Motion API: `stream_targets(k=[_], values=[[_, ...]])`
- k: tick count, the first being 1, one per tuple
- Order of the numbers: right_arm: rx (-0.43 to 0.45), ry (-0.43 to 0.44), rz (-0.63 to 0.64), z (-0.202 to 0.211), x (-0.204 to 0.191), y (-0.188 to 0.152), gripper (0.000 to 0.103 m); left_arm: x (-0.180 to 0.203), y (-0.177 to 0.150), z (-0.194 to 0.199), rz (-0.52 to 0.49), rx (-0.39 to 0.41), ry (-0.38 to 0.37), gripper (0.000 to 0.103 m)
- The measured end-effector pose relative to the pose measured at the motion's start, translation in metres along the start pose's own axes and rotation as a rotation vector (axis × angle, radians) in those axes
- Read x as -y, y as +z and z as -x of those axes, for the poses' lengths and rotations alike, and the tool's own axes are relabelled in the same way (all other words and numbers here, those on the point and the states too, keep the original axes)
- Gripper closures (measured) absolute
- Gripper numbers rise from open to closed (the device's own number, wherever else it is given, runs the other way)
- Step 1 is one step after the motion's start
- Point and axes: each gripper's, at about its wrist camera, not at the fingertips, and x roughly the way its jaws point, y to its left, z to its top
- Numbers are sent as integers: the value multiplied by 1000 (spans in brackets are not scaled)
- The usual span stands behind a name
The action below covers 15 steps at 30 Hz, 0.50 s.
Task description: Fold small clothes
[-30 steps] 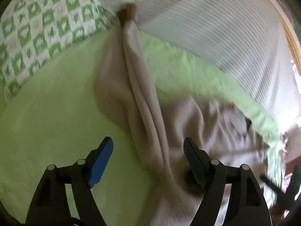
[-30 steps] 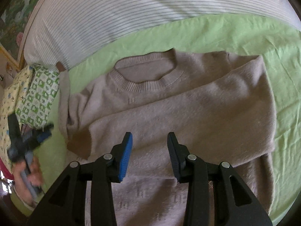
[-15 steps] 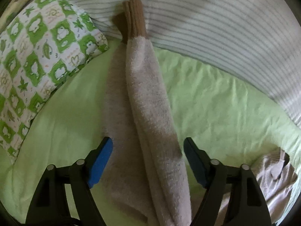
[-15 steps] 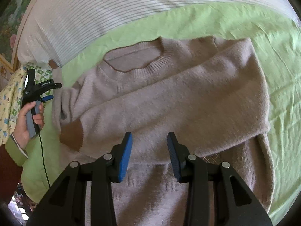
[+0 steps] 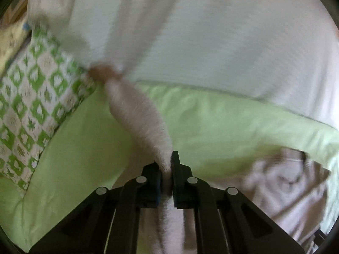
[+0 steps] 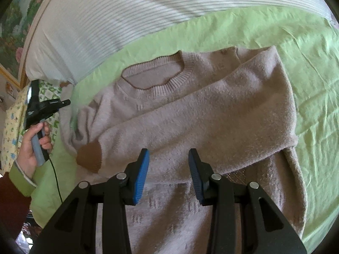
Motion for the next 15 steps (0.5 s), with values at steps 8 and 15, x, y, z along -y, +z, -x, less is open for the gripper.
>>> stream_targets(k=[8, 15], values=[[60, 15, -56, 27, 12, -3, 63, 132, -37, 102, -273, 126, -241, 97], [87, -7, -148, 44, 39, -9, 63, 248, -147, 92, -603, -8, -303, 66]])
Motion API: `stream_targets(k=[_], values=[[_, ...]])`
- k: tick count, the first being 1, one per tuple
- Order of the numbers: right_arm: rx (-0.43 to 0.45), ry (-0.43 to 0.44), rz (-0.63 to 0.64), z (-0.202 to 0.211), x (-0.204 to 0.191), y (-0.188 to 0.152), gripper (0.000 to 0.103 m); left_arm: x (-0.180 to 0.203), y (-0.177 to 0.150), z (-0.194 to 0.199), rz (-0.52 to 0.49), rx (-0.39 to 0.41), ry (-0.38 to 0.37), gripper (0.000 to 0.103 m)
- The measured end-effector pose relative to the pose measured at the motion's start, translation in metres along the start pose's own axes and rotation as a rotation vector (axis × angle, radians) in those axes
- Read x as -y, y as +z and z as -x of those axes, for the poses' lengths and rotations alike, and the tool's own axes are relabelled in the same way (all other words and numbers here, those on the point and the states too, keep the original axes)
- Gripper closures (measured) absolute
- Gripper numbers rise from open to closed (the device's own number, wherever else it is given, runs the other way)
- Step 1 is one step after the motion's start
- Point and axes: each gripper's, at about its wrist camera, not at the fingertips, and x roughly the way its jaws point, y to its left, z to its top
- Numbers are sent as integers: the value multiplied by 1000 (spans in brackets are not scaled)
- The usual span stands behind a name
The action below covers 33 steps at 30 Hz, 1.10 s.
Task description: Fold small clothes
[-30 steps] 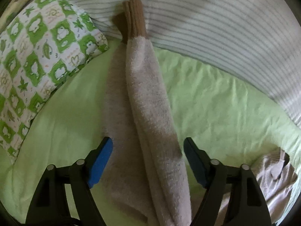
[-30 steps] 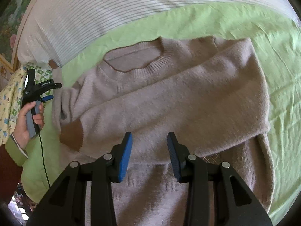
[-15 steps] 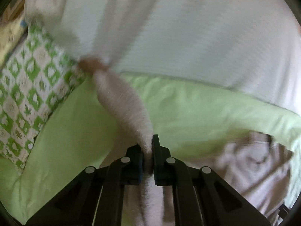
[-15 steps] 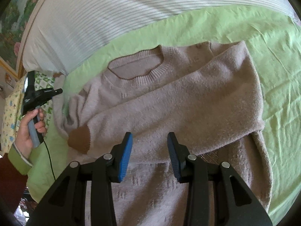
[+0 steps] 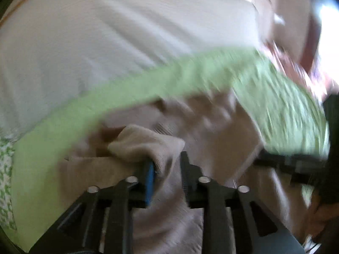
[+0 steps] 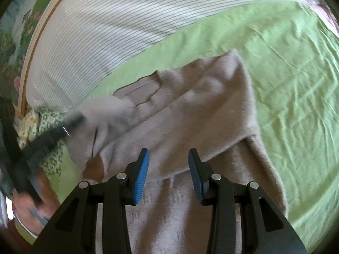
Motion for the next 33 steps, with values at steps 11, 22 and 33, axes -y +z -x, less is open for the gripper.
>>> stream_targets(k=[11, 22, 33], values=[[-11, -14, 77, -13, -17, 16, 45, -31, -99, 34, 72, -57, 60, 44], [-117, 15, 385, -99, -141, 27, 45, -136, -154, 20, 284, -166, 218, 43], [-227, -267, 580, -178, -158, 12, 63, -146, -152, -27, 369, -217, 225, 51]])
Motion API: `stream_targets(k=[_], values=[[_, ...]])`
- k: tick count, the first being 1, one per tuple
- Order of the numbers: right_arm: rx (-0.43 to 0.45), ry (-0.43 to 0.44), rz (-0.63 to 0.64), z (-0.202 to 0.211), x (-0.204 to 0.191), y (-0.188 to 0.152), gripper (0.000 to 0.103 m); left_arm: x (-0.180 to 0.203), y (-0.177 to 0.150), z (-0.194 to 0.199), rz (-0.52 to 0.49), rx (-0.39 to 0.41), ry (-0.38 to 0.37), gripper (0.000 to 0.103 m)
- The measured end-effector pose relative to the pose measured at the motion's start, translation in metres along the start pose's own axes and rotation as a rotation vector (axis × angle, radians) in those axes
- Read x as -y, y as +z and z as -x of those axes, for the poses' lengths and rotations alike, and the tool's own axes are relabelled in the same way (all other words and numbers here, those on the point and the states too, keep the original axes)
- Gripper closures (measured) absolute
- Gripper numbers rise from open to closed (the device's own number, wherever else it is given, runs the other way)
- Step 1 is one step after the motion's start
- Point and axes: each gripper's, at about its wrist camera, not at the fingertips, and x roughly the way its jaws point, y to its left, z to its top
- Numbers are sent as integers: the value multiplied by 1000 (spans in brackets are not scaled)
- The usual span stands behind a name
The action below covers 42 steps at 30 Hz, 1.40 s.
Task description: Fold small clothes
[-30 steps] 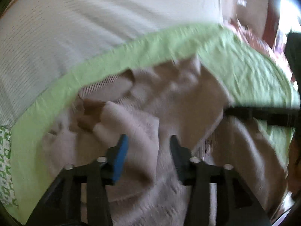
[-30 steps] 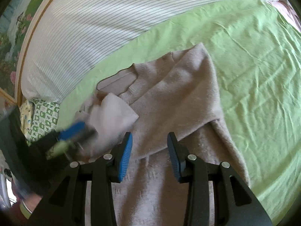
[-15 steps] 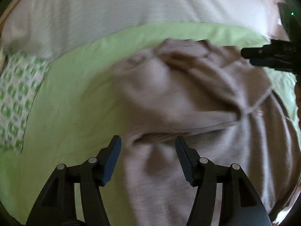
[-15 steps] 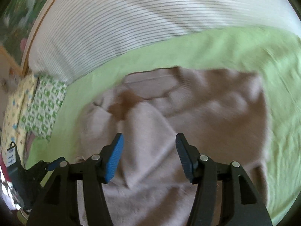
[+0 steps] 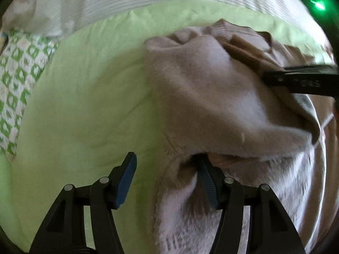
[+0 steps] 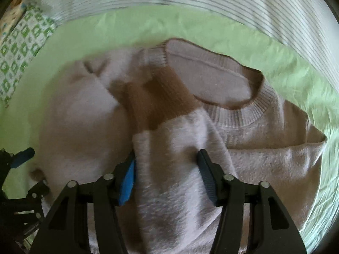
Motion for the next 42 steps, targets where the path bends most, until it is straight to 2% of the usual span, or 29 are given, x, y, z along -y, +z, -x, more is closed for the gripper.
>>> stream_targets(k=[1, 2, 3, 4, 5, 6, 8, 10, 11, 12, 14, 16, 19, 26, 29, 32, 35, 37, 39, 40, 42], values=[[9, 9, -23, 2, 7, 0, 71, -3, 1, -3, 27, -4, -3, 59], [17, 19, -44, 6, 13, 1, 86, -8, 2, -7, 73, -22, -14, 75], [33, 34, -77, 11, 21, 1, 90, -13, 3, -10, 114, -32, -32, 82], [63, 65, -125, 20, 32, 1, 91, -22, 3, -9, 187, -26, -52, 83], [119, 137, -200, 35, 49, 0, 91, -27, 2, -8, 228, -19, -54, 86], [203, 235, -305, 54, 71, -4, 91, -32, 1, -7, 268, -13, -56, 87], [373, 369, -494, 87, 112, -25, 91, -41, -5, -3, 344, 2, -71, 88], [477, 396, -671, 106, 151, -60, 91, -43, -11, -1, 379, 15, -79, 88], [481, 398, -740, 104, 166, -77, 91, -41, -13, -1, 379, 16, -72, 88], [468, 416, -774, 98, 176, -91, 91, -39, -15, -1, 376, 13, -63, 88], [381, 375, -825, 78, 191, -124, 91, -34, -17, -1, 372, 7, -53, 88], [311, 387, -878, 56, 200, -151, 91, -34, -19, -2, 377, 6, -51, 88], [300, 381, -893, 52, 200, -166, 90, -37, -20, -1, 396, 1, -62, 88], [289, 300, -762, 70, 169, -145, 89, -47, -22, -2, 456, -2, -78, 87], [204, 292, -770, 61, 174, -148, 80, -50, -25, -4, 485, -6, -78, 84], [208, 247, -793, 64, 187, -161, 80, -51, -27, -3, 494, -5, -75, 83], [319, 240, -759, 85, 196, -164, 80, -48, -27, -4, 489, -10, -64, 83], [298, 280, -761, 83, 203, -156, 80, -45, -26, -4, 482, -13, -56, 83], [210, 359, -857, 67, 216, -149, 62, -45, -27, -4, 481, -18, -54, 83], [183, 405, -916, 60, 220, -147, 60, -46, -28, -4, 483, -19, -55, 83], [201, 451, -970, 58, 223, -146, 59, -46, -26, -5, 487, -23, -63, 83]])
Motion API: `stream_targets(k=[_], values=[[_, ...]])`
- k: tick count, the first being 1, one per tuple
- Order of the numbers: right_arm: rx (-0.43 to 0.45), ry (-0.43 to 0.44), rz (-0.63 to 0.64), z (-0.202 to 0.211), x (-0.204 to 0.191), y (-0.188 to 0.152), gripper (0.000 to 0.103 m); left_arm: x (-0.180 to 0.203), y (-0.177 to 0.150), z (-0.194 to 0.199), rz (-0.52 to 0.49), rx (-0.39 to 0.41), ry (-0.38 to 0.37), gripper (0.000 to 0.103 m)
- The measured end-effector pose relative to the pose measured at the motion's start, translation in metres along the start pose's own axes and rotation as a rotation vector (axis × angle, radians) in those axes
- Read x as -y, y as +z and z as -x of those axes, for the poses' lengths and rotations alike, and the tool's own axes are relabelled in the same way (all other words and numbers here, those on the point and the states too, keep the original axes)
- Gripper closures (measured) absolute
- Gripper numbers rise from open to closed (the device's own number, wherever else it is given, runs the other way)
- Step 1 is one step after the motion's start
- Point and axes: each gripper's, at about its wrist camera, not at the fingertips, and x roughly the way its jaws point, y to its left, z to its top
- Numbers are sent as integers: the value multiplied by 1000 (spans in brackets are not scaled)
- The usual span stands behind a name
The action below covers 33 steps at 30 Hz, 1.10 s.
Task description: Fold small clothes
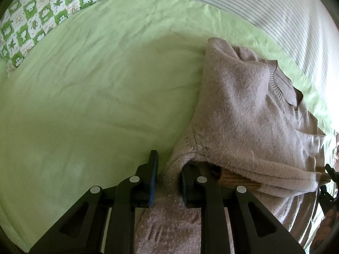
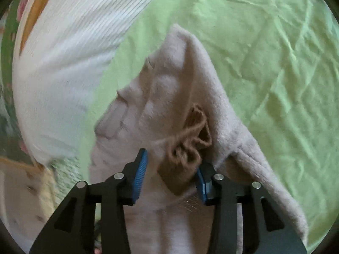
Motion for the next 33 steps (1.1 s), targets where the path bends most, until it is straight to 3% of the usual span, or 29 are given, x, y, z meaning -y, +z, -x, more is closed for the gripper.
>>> stream_targets(k=[2, 3, 4, 6, 9, 11, 15, 19, 22, 25, 27, 29, 33], values=[[21, -41, 36, 1, -5, 0, 63, 0, 1, 0, -3, 0, 0, 83], [20, -64, 61, 0, -9, 0, 84, 1, 1, 0, -6, 3, 2, 84], [24, -67, 80, -1, -15, 0, 93, 2, 2, 1, -10, 8, 2, 85], [79, -4, 132, 11, -29, 6, 93, 2, 1, 3, -10, 16, 3, 85], [232, 124, 301, 42, -61, 12, 93, 3, -2, 4, -7, 22, 3, 85], [230, 78, 366, 40, -62, 15, 92, 4, -4, 3, -10, 23, 12, 85], [103, -147, 350, 11, -28, 10, 89, 4, -6, 4, -15, 20, 12, 83], [85, -218, 351, 20, -8, -7, 85, -1, -10, 6, -25, 7, -4, 81], [59, -325, 439, 26, -14, -20, 82, -3, -12, 12, -23, -6, -21, 79], [117, -390, 497, 42, -28, -19, 75, -5, -15, 25, -24, -5, -38, 79], [170, -375, 532, 49, -49, -18, 55, -5, -17, 33, -22, -2, -49, 79], [181, -295, 588, 50, -77, -21, 48, -5, -18, 45, -8, 2, -70, 79], [43, -80, 675, 11, -137, -28, 48, 8, -25, 63, -3, -7, -172, 79]])
